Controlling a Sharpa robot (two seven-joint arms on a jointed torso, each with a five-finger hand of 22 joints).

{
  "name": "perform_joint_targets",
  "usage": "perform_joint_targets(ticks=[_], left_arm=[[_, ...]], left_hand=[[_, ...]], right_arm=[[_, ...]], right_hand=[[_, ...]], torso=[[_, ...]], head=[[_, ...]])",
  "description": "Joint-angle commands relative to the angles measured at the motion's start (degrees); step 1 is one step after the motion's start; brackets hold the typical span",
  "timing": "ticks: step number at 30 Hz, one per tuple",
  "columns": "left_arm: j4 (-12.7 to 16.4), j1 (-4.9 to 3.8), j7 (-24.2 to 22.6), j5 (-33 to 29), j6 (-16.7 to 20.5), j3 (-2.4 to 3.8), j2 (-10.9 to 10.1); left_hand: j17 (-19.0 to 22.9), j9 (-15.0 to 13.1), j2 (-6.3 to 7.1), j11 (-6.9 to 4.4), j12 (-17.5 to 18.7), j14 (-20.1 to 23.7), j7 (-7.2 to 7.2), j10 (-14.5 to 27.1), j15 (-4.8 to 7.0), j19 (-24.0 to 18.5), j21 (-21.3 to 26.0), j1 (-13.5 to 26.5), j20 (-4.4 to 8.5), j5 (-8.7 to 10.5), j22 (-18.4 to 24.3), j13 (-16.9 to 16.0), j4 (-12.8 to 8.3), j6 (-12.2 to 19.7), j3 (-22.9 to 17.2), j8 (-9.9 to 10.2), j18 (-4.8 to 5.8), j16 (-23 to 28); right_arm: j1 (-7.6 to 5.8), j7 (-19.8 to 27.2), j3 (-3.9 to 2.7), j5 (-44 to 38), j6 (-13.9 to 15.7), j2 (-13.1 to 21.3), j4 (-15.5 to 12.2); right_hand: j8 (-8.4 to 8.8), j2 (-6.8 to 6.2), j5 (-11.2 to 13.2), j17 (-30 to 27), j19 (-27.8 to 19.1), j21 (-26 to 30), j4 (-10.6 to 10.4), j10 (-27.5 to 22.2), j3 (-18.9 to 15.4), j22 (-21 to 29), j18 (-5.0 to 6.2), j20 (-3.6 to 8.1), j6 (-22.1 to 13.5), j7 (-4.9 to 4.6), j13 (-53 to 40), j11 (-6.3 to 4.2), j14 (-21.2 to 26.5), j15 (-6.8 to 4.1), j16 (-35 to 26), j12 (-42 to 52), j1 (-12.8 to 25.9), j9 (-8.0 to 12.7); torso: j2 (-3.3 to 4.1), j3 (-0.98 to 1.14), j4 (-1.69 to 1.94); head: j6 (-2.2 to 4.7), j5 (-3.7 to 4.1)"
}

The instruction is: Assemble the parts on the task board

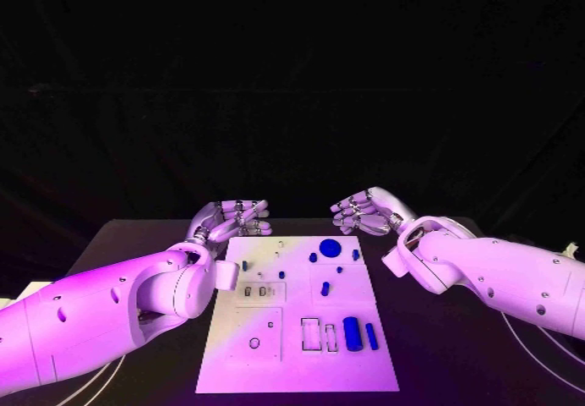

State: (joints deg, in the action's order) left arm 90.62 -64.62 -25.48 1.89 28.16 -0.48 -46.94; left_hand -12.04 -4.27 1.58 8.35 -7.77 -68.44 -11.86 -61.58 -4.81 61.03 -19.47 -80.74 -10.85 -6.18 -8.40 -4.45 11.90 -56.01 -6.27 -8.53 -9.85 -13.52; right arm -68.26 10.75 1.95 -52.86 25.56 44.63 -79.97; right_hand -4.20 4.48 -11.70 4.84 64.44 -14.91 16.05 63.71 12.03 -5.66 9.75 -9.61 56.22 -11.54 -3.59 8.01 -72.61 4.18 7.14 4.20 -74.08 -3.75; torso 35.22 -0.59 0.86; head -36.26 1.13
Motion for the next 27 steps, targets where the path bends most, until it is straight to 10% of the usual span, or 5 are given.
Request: perform_joint_targets(ticks=[1,13,27], left_arm=[[2.5,-0.11,1.0,0.1,-2.2,0.22,-0.8],[7.4,-0.50,1.9,-0.4,-2.0,0.54,-2.9],[7.6,-0.55,2.1,-0.4,-2.6,0.59,-2.6]], left_hand=[[-0.4,0.1,-0.34,0.07,0.5,-0.4,-0.15,-0.4,-0.02,0.6,-0.3,-0.3,0.00,0.15,-0.1,0.0,-0.5,-0.1,0.0,0.4,-0.62,-0.2],[-1.1,0.2,-0.30,0.34,1.4,0.3,-0.42,-0.2,-0.32,0.3,0.1,-0.1,-0.14,0.18,0.1,0.1,-0.6,0.0,0.2,1.0,-0.48,0.5],[-1.2,0.2,-0.32,0.38,1.6,0.4,-0.45,-0.2,-0.37,0.2,0.1,0.0,-0.18,0.18,0.2,0.1,-0.6,0.1,0.3,1.1,-0.47,0.7]], right_arm=[[-0.30,-9.7,-0.08,-20.0,-2.6,-0.2,-0.4],[-1.10,-17.3,-0.39,-37.6,-8.4,-2.0,-0.4],[-1.71,-16.5,-0.49,-41.2,-11.2,-3.9,0.6]], right_hand=[[0.19,-3.16,2.0,2.2,9.4,-7.9,0.2,4.6,0.3,-3.8,0.70,3.94,2.8,1.54,-0.2,-2.19,-10.5,-3.44,4.3,-0.2,-0.7,-0.2],[0.52,-4.34,1.8,6.7,12.6,-17.4,-1.2,5.2,1.0,-9.3,0.35,5.30,3.7,2.65,-0.1,-3.32,-14.0,-4.80,12.8,-0.7,1.7,-0.1],[0.44,-5.12,1.7,12.9,9.4,-26.4,-2.7,4.0,3.9,-15.5,0.52,5.19,3.7,2.80,-0.2,-3.29,-13.6,-4.98,24.1,-0.5,2.0,-0.1]], torso=[[1.63,-0.24,0.60],[4.77,-0.41,1.78],[6.71,-0.64,2.39]], head=[[0.36,0.56],[2.19,1.90],[2.12,2.39]])
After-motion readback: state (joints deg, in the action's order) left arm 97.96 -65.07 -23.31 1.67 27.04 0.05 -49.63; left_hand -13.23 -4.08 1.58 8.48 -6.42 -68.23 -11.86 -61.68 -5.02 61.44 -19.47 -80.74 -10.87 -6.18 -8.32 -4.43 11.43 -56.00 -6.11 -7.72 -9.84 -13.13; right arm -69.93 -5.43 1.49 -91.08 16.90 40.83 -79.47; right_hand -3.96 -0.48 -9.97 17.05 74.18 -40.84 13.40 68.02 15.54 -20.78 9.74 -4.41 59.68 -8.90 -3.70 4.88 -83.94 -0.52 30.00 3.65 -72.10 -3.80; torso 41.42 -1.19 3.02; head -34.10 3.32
